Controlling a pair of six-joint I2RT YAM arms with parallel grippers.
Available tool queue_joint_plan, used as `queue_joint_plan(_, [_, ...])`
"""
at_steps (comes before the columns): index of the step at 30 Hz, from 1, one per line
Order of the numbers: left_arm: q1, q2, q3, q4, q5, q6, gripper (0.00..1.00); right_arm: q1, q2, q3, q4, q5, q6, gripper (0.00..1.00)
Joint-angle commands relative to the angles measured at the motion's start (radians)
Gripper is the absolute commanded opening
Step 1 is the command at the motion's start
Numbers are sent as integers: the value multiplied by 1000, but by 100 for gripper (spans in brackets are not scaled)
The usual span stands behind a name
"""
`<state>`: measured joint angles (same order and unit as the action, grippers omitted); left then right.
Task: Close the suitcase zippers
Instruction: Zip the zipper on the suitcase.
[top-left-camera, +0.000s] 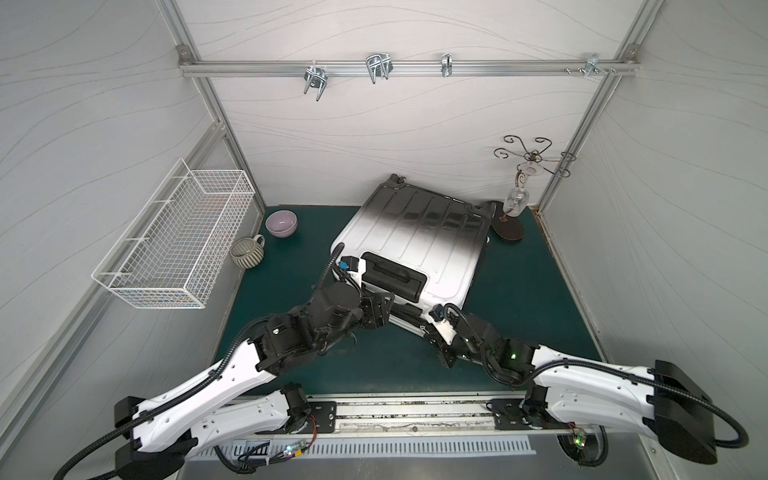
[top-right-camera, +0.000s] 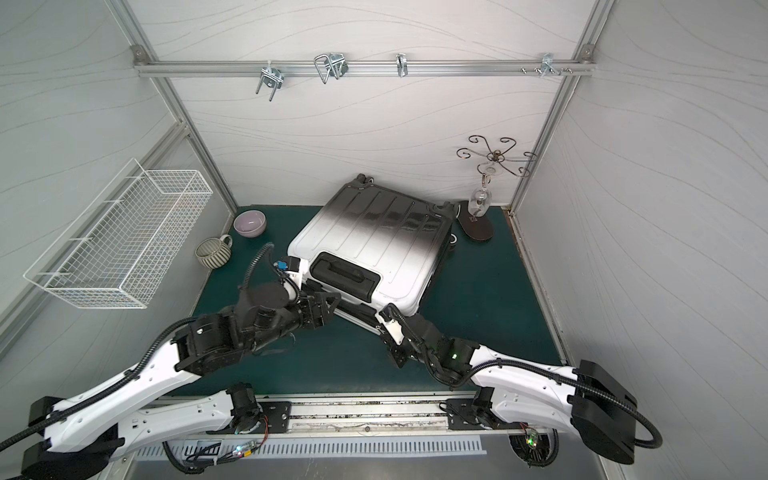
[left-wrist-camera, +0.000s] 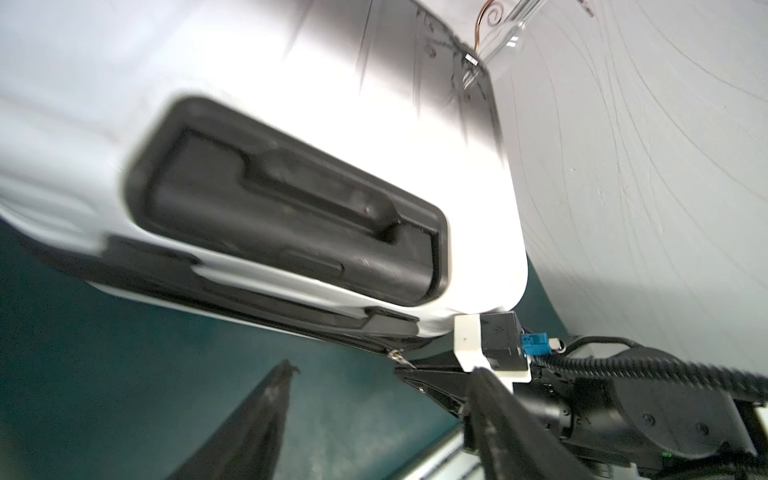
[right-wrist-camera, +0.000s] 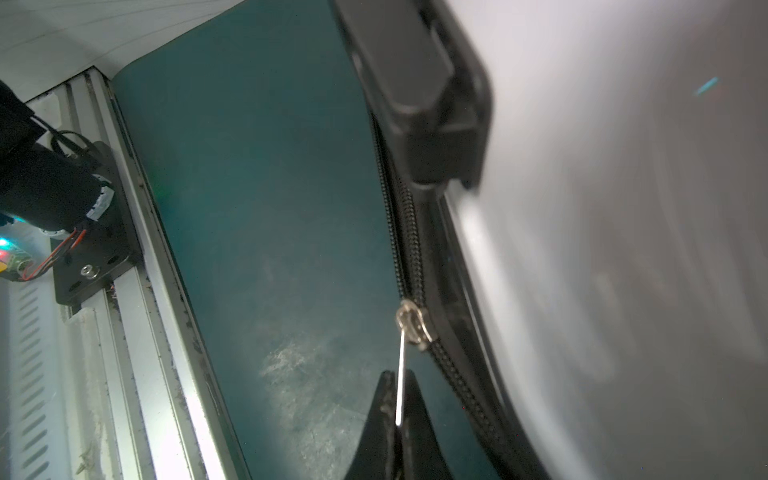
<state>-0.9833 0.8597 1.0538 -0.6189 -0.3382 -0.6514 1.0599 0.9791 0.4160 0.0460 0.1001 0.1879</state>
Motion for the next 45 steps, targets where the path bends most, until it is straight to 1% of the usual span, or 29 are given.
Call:
queue_joint_plan(1, [44, -6, 99, -88, -191, 223, 82, -69, -92, -2, -84, 53, 119, 0])
queue_joint_plan(2, [97, 5, 114, -75, -168, 249, 85, -77, -118, -6, -107, 63, 114, 0])
queue_joint_plan(3, [190, 27, 135, -59, -90, 268, 87, -85, -146, -6, -137, 69, 109, 0])
queue_joint_plan(5, [386, 82, 160, -27, 112, 255, 87, -97, -186, -2, -207, 110, 110, 0])
queue_joint_plan(6, [494, 123, 170, -6, 239, 228, 87, -111, -201, -1, -244, 135, 121, 0])
queue_joint_plan(7, [582, 165, 171, 24, 352, 190, 87, -135, -213, -1, -275, 143, 134, 0])
queue_joint_plan(9, [687, 258, 172, 98, 507, 142, 88, -190, -229, 0, -325, 152, 169, 0])
queue_joint_plan(10, [720, 322, 193, 118, 556, 127, 88, -228, -235, -4, -338, 147, 198, 0])
queue_joint_plan(13, [746, 503, 281, 166, 664, 122, 88, -317, -250, -7, -347, 109, 249, 0])
queue_joint_plan(15, [754, 603, 328, 205, 748, 95, 89, -335, -244, 9, -363, 102, 248, 0])
queue_joint_plan(17, [759, 675, 331, 294, 835, 38, 90, -338, -236, 22, -385, 105, 241, 0])
queue_joint_plan(18, [759, 696, 313, 358, 888, -6, 90, -338, -234, 26, -392, 101, 234, 0])
queue_joint_plan(20, [753, 719, 239, 545, 982, -123, 89, -339, -227, 33, -404, 96, 226, 0])
queue_joint_plan(22, [728, 713, 160, 677, 1028, -199, 87, -341, -224, 42, -424, 99, 226, 0])
queue_joint_plan(24, [679, 686, 98, 718, 1035, -209, 86, -342, -225, 51, -446, 101, 234, 0])
queue_joint_plan(25, [637, 669, 68, 728, 1031, -206, 86, -345, -230, 54, -458, 98, 240, 0])
queue_joint_plan(28, [521, 617, 6, 708, 993, -174, 84, -348, -248, 63, -499, 103, 252, 0])
queue_joint_plan(31, [430, 552, -68, 694, 956, -174, 82, -355, -268, 70, -542, 118, 253, 0])
queue_joint_plan(34, [359, 475, -149, 676, 905, -183, 80, -372, -278, 69, -565, 113, 260, 0])
queue_joint_plan(37, [326, 425, -212, 677, 875, -196, 80, -365, -255, 69, -547, 77, 236, 0])
queue_joint_plan(39, [319, 440, -231, 700, 873, -198, 80, -325, -228, 63, -486, 39, 202, 0])
queue_joint_plan(40, [320, 459, -230, 700, 875, -196, 80, -275, -214, 61, -447, 44, 182, 0])
queue_joint_plan(42, [320, 492, -230, 725, 882, -195, 79, -161, -170, 84, -411, 102, 150, 0])
queue_joint_plan(44, [319, 517, -225, 746, 885, -197, 79, -43, -97, 117, -366, 148, 118, 0])
queue_joint_plan(45, [320, 526, -225, 761, 886, -201, 78, 0, -64, 129, -345, 169, 108, 0])
